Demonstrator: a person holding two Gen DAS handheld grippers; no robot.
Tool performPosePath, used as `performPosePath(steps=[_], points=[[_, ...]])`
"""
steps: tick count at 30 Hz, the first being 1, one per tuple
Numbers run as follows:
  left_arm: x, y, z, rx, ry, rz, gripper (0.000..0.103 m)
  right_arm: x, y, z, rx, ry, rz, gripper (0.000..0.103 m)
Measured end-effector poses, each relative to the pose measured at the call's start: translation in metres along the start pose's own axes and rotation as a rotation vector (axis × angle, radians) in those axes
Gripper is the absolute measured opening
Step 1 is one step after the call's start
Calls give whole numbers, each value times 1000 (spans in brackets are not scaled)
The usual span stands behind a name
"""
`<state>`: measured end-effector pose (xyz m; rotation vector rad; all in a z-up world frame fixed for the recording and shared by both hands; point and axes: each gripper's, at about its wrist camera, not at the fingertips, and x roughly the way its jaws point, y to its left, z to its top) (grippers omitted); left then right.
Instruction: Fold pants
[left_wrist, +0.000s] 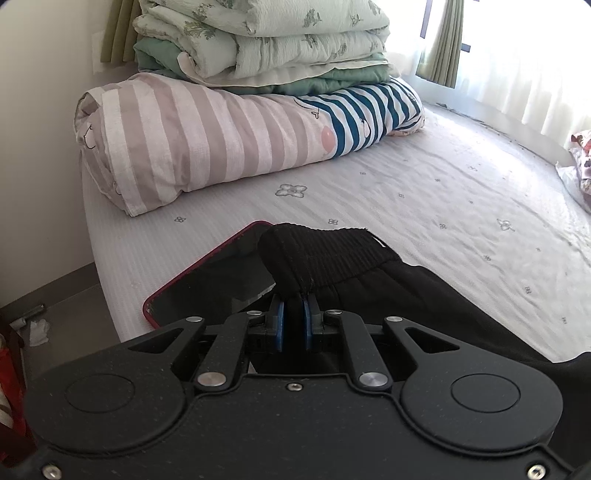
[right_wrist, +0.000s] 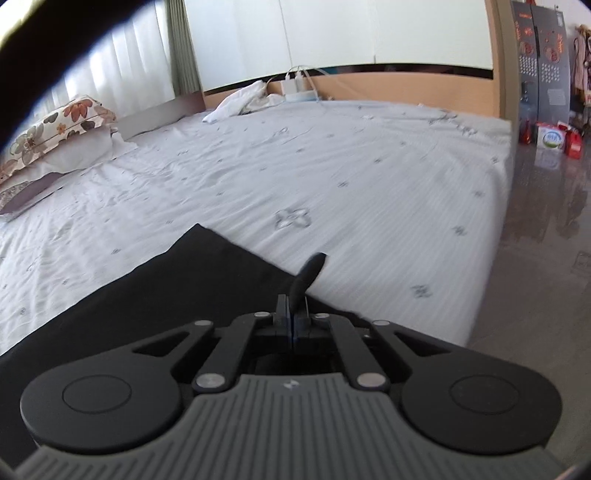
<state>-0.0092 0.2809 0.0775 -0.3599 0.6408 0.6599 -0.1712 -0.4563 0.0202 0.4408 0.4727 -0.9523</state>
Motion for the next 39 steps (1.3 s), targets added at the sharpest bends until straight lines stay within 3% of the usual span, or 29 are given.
performPosePath(steps=[6,9,12,15,17,20,22,25,31,33,36,38,39], points=[[-19,4,2,8,-31,-22,11,-18,-9,3,-50,-44,-25,2],[-21,2,0,64,-49,-15,11,-7,-11,3,-53,-11,-41,3],[-9,-1,-8,98,-7,12,12,1,-13,-3,-42,10,-63,3],[0,1,-17,102,11,27,13,2,-9,-10,-108,6,-84,2],[8,1,-23,108,34,45,18,2,-3,-11,-147,3,-105,13],[12,-4,-30,144,46,84,34,-6,0,-10,-147,-11,-81,48],[7,-7,-32,164,26,111,67,-16,0,-9,-132,-28,-67,72],[-4,-6,-32,164,-11,94,83,-30,0,-8,-129,-39,-47,77],[-40,-11,-23,96,-158,33,96,-63,13,-3,-126,-94,47,86],[-55,-20,-22,103,-206,-8,96,-72,23,-2,-125,-97,111,88],[-71,-43,-27,184,-229,-145,94,-81,49,-5,-137,-40,271,88],[-75,-67,-34,283,-199,-234,76,-85,74,-14,-182,14,384,87],[-75,-80,-40,331,-178,-278,51,-87,88,-20,-208,39,427,86]])
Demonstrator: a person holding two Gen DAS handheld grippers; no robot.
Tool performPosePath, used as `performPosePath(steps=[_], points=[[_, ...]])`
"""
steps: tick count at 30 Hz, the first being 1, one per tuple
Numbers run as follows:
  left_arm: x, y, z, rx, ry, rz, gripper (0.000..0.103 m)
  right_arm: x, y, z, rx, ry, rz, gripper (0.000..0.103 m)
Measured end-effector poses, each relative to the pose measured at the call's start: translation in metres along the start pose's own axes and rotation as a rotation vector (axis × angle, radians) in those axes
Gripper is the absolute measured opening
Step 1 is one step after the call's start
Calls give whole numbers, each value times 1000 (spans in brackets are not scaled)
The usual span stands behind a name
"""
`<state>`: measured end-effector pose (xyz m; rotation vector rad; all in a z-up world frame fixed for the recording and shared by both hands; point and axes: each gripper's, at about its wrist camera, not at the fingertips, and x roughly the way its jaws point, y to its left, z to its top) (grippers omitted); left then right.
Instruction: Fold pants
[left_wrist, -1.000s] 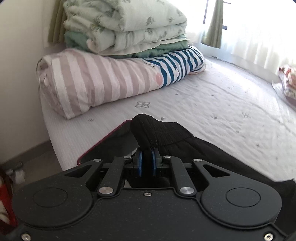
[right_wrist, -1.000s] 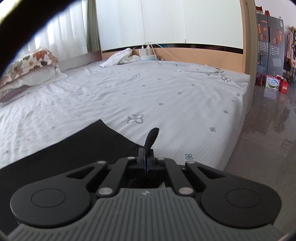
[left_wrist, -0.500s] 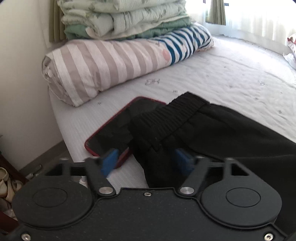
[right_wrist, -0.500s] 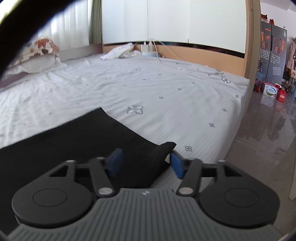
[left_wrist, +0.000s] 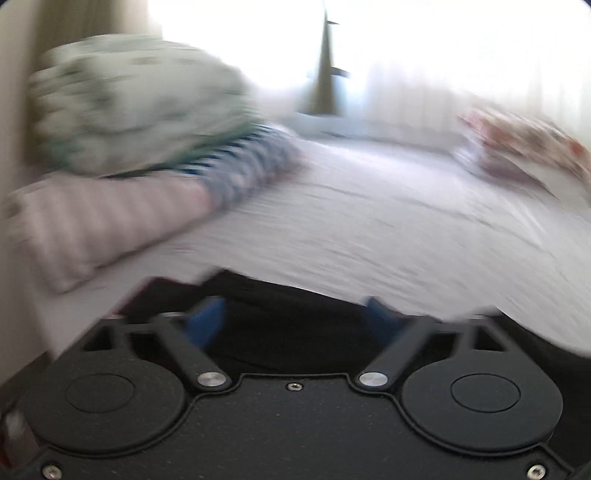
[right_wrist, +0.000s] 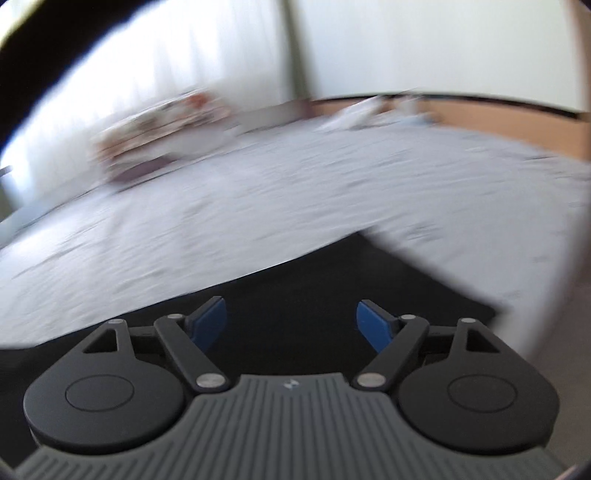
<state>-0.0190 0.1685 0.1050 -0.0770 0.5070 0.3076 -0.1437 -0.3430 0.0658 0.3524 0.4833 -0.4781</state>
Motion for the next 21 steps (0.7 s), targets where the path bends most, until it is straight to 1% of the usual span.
performPosePath(steps=[1,2,3,5,6,8,10,11,13,14,15,16,19,21], points=[[5,-13,-1,31,26,-47,32,4,15,-3,-22,28,40,80],[12,-23,-2,49,56,-91,24,9,30,-8,-43,53,78,74],[20,-33,-4,54,85,-130,18,13,45,-12,-63,77,117,71],[38,-51,-8,51,148,-188,13,21,73,-23,-101,117,187,61],[47,-61,-10,51,181,-213,9,23,87,-29,-122,131,218,58],[61,-81,-15,70,238,-276,9,28,111,-41,-174,154,259,52],[71,-101,-21,121,257,-319,9,32,129,-52,-218,174,280,50],[76,-110,-24,144,257,-322,9,35,135,-57,-231,188,282,49],[89,-125,-27,178,259,-302,9,38,140,-66,-241,197,271,49],[97,-131,-29,177,264,-285,9,37,141,-68,-252,187,261,54],[106,-132,-29,163,274,-273,9,37,141,-68,-265,180,252,56],[115,-132,-27,142,280,-264,9,38,140,-67,-268,179,247,54],[143,-130,-14,74,303,-195,8,41,134,-65,-250,180,238,51],[158,-124,-6,22,312,-180,7,43,129,-63,-234,178,236,51]])
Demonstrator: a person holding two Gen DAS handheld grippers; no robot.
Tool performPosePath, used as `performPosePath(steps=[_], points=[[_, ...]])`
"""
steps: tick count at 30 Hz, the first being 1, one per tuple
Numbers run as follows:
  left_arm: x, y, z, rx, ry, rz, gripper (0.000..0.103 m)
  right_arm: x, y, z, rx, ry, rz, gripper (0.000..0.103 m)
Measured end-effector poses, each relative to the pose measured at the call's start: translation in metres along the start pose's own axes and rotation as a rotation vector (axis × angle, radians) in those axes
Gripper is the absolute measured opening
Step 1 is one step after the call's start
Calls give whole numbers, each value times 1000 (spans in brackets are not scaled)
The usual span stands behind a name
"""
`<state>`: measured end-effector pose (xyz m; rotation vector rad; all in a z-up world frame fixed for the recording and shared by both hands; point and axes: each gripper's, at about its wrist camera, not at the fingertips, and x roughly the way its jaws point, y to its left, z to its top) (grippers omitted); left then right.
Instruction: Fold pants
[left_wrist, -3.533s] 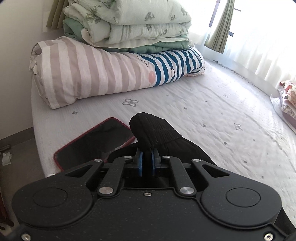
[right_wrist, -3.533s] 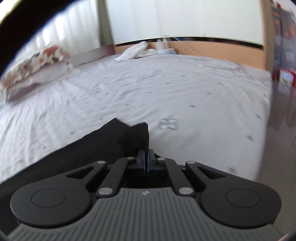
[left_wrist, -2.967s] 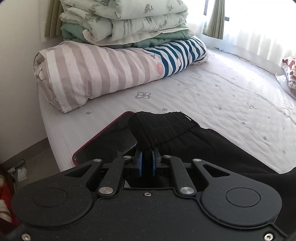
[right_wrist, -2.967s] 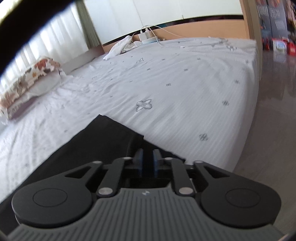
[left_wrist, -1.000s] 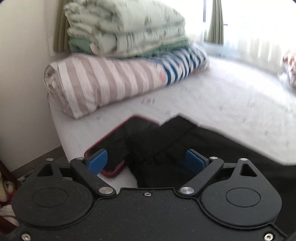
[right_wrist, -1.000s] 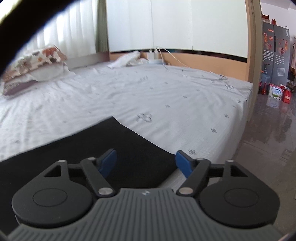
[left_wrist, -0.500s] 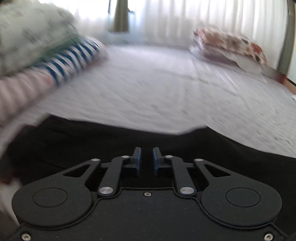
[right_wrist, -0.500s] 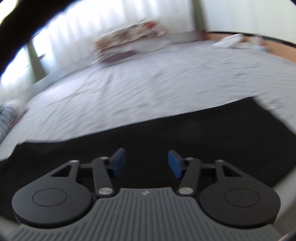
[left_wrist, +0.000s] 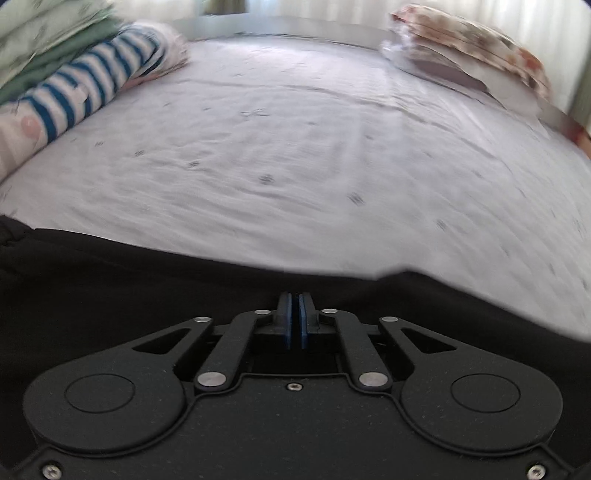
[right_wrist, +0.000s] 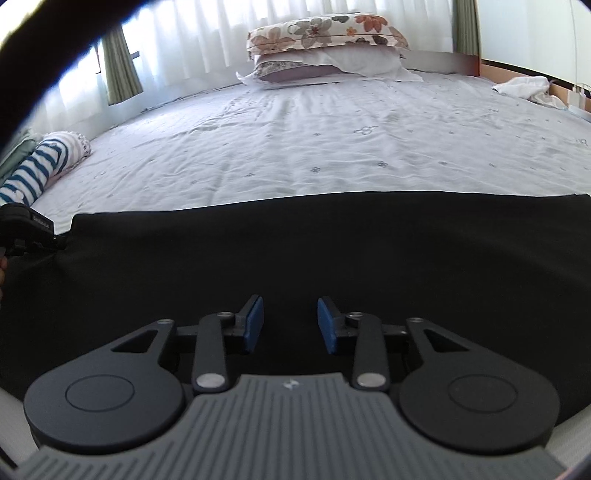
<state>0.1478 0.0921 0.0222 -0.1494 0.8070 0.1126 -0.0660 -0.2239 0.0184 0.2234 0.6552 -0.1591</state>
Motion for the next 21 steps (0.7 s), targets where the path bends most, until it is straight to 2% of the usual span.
performPosePath(steps=[3,5,8,10,13,16,21], points=[[-4,4,8,-30,-2,-28,9,-5,-3,0,18,-25,7,52],[-19,2,3,-23,-18,-77,14,-11,-6,-2,31,-57,27,59],[-46,-8,-13,62,-61,-118,16,-19,-12,-7,39,-97,62,66],[-64,-14,-28,118,-92,-124,24,-20,-21,-10,39,-84,60,67],[-85,-12,-51,132,-112,-109,34,-25,-45,-14,52,-80,6,65],[-96,-3,-69,92,-101,-88,34,-33,-77,-13,86,-86,-90,65],[-108,3,-88,84,-108,-72,34,-43,-134,-11,136,-97,-280,65]])
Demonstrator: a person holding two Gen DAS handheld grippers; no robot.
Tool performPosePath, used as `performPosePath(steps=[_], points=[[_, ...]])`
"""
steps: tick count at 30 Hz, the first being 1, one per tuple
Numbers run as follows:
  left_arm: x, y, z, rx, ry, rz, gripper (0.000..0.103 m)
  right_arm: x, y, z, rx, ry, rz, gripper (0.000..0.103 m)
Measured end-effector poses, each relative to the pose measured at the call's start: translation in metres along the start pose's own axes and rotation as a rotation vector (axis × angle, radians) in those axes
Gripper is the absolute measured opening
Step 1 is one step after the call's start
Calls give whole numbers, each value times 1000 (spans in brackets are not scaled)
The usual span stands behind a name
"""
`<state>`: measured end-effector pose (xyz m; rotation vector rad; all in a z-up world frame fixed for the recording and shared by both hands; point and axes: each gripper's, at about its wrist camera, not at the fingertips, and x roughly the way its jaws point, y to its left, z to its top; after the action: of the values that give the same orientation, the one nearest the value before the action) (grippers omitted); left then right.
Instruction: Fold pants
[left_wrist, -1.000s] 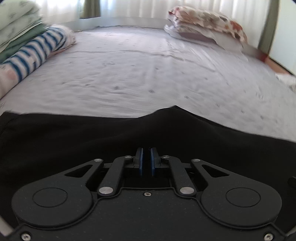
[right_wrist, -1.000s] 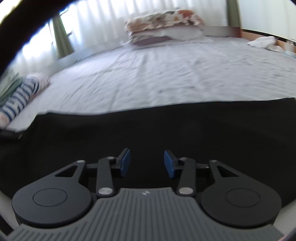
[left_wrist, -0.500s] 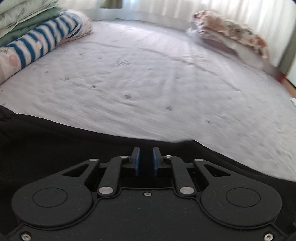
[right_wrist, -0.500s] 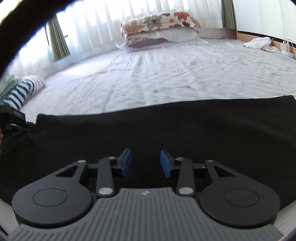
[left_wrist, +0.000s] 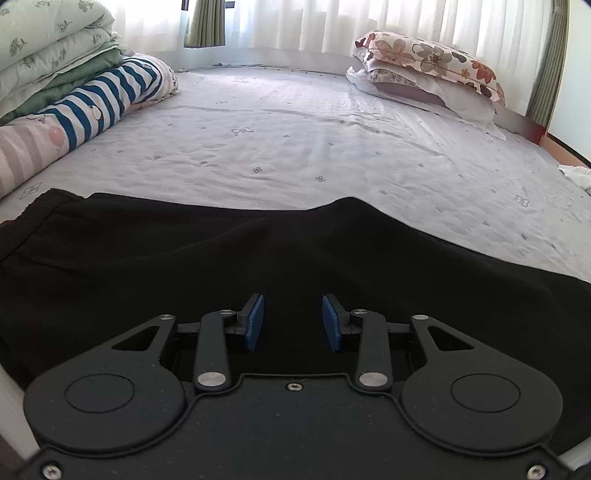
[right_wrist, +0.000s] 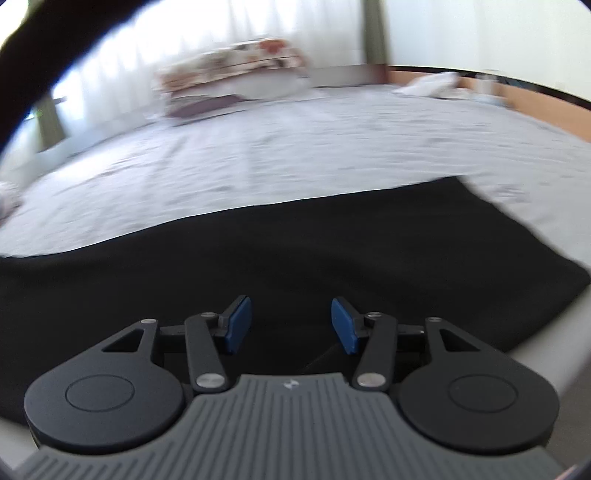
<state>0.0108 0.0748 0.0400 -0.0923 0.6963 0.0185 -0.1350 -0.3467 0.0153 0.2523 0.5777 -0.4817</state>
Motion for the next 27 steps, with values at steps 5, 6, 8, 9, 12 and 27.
performPosePath(steps=[5,6,8,9,12,27], points=[[-2,-6,-7,36,3,27,34,12,-58,9,52,-10,-197,68],[-3,-8,-8,46,2,34,34,14,-71,11,82,-12,-241,68],[-6,-12,-11,72,0,49,36,11,-92,15,148,-32,-318,67],[-7,-15,-12,82,-1,53,37,4,-100,15,186,-57,-324,67],[-13,-21,-17,103,-1,51,39,-15,-119,13,281,-118,-343,75],[-37,-35,-35,191,-44,107,45,-36,-147,-16,531,-146,-168,80]])
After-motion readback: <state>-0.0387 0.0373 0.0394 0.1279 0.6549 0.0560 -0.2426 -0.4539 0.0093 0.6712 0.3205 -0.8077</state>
